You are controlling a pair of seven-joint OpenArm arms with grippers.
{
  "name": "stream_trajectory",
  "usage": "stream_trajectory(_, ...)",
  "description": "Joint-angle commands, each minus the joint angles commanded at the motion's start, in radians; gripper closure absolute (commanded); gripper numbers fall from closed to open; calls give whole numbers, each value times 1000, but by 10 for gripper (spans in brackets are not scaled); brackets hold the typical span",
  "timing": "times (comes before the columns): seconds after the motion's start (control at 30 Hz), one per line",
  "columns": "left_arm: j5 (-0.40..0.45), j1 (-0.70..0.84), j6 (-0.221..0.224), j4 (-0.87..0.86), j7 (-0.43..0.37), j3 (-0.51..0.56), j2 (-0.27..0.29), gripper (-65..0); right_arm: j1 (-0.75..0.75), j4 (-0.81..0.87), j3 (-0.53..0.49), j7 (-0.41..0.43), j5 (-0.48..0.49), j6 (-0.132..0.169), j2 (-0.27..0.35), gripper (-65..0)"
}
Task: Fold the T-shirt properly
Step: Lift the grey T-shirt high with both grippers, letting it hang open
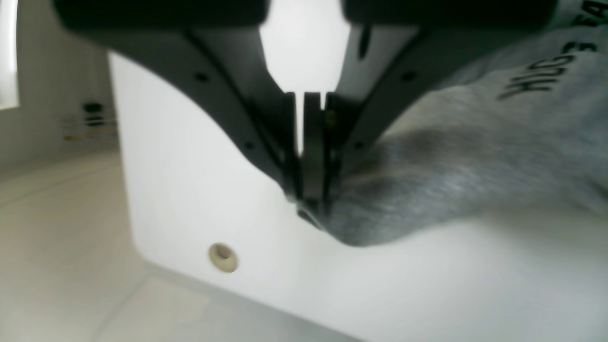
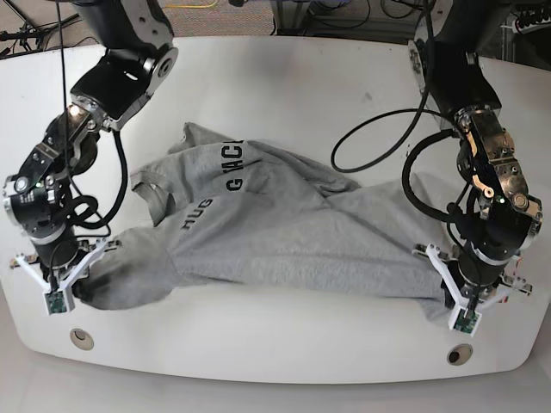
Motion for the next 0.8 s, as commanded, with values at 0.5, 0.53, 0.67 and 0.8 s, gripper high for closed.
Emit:
stream_trajectory(0.5,0,-359,164,3,0,0,38,0,422,-161,-187,-49,0,0,141,0)
stream_trajectory(0.53,0,-388,169,2,0,0,38,0,456,-175,-206,-49,0,0,146,0)
stream_trajectory(0.67,2,-519,173,-6,0,2,37,0,595,-227,-302,-49,0,0,193,0)
stream_trajectory(0.8,3,-620,175,-61,0,5,38,0,736,-288,-387,-51,0,0,219,0)
